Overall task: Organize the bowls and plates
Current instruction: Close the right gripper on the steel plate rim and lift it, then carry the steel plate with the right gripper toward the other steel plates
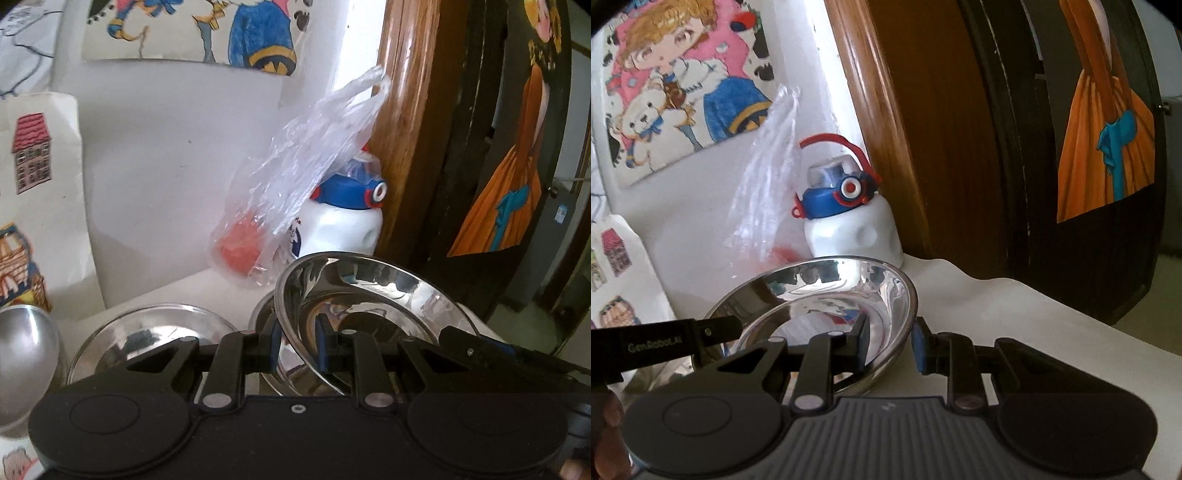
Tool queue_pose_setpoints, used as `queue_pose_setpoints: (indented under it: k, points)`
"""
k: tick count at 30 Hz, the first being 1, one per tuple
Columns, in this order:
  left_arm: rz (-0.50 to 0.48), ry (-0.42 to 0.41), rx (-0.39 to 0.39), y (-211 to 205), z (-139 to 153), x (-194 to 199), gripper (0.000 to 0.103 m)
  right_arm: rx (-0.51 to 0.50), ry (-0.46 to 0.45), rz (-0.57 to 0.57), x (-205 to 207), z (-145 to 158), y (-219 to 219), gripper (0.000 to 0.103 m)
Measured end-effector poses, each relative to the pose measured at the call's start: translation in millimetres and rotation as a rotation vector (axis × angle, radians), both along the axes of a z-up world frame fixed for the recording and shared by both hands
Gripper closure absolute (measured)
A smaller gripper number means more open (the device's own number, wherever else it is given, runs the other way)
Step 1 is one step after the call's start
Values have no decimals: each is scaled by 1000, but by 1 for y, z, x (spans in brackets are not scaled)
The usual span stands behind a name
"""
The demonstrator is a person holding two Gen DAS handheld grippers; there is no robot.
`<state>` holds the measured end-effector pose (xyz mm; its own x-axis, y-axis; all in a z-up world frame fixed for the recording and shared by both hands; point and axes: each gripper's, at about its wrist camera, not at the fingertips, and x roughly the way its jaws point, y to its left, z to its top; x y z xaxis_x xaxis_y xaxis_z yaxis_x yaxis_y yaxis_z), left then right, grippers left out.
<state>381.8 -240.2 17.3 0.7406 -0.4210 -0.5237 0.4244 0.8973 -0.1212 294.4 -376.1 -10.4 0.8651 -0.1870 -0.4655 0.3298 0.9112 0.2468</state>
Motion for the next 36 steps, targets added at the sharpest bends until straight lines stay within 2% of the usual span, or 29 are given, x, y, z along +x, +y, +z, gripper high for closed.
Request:
queue_pose_setpoints:
  k: [7, 12, 20, 27, 29, 30, 36]
  points:
    - [14, -27, 94, -12, -14, 18, 82, -63, 32, -3, 20, -8, 10, 75]
    - [24, -24, 151, -18, -23, 26, 82, -70, 54, 5, 29, -13, 11, 74]
    - [30, -34, 197, -22, -30, 28, 81, -76, 61, 20, 30, -13, 13, 67]
    - [14, -48, 206, -25, -29, 22, 80, -71, 67, 35, 29, -11, 12, 60]
    - [13, -40, 190, -23, -26, 21, 72, -72, 56, 41, 25, -9, 12, 53]
    - [14, -37, 175, -20, -24, 20, 69, -71, 49, 38, 22, -7, 11, 45]
    - [30, -44, 73, 6, -2, 8, 39, -75, -24, 29, -6, 16, 15, 18]
